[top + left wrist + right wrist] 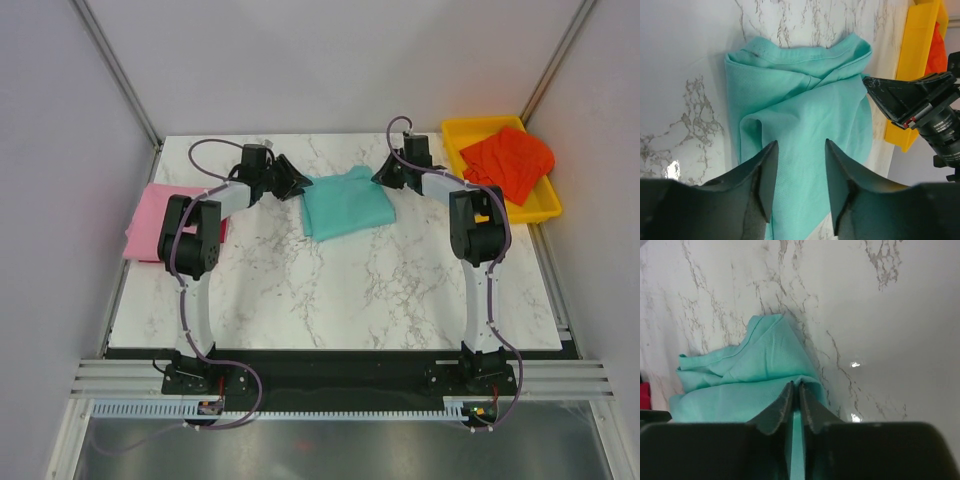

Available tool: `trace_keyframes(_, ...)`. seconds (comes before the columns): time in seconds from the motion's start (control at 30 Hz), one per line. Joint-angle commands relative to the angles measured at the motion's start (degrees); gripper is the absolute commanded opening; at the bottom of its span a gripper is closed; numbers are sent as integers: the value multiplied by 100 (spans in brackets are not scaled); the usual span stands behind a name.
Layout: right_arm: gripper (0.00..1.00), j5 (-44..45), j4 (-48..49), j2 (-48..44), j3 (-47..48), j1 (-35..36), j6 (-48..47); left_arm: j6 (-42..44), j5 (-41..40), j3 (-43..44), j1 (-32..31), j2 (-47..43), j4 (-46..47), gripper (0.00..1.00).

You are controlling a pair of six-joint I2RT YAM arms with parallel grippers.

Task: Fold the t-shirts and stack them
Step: Fold the tshirt

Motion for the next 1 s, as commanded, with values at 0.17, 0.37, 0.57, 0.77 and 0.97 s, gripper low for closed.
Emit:
trace_keyframes(0.17,0,-47,992,-86,74,0,184,-130,-205,575,1,389,363,27)
trace_keyframes(0.37,0,-46,1634,-386,-139,9,254,-165,-328,488,1,293,460,22)
trace_keyframes(0.57,0,-336,1801,89,432,18,552,-69,-390,470,1,205,469,20)
trace_keyframes(0.77,36,-345,1477,712,1161,26,677,107,-592,365,1,143,258,52)
trace_keyframes(0.97,71,-170,1415,372,803,18,273,134,-627,250,1,108,205,54)
